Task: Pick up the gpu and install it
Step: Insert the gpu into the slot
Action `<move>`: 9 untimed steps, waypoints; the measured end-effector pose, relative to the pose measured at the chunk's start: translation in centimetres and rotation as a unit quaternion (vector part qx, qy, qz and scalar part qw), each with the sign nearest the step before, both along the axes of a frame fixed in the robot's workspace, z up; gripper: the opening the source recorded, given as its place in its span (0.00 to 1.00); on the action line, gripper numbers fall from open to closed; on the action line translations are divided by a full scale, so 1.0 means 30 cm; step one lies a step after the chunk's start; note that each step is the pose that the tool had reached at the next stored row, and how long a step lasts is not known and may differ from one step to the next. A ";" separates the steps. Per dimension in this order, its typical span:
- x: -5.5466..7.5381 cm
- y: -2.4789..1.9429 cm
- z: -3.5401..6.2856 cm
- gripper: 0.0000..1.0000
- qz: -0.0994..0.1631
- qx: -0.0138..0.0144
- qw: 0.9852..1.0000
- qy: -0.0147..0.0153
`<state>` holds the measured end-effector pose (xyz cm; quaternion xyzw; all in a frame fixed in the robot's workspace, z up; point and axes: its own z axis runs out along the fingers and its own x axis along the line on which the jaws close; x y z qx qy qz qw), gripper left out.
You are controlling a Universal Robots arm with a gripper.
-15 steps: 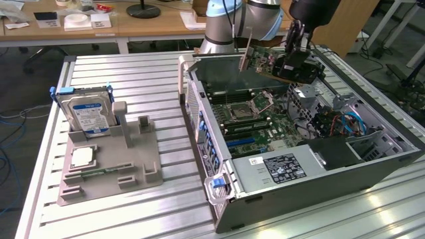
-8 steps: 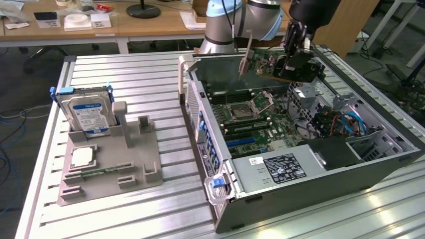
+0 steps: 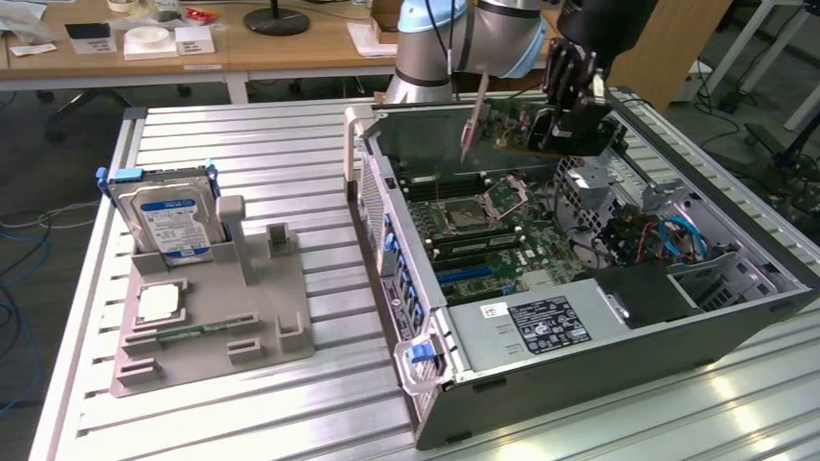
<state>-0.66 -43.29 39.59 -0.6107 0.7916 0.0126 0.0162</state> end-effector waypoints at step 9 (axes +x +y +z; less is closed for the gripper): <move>0.000 0.000 -0.007 0.28 0.071 0.000 0.997 -0.002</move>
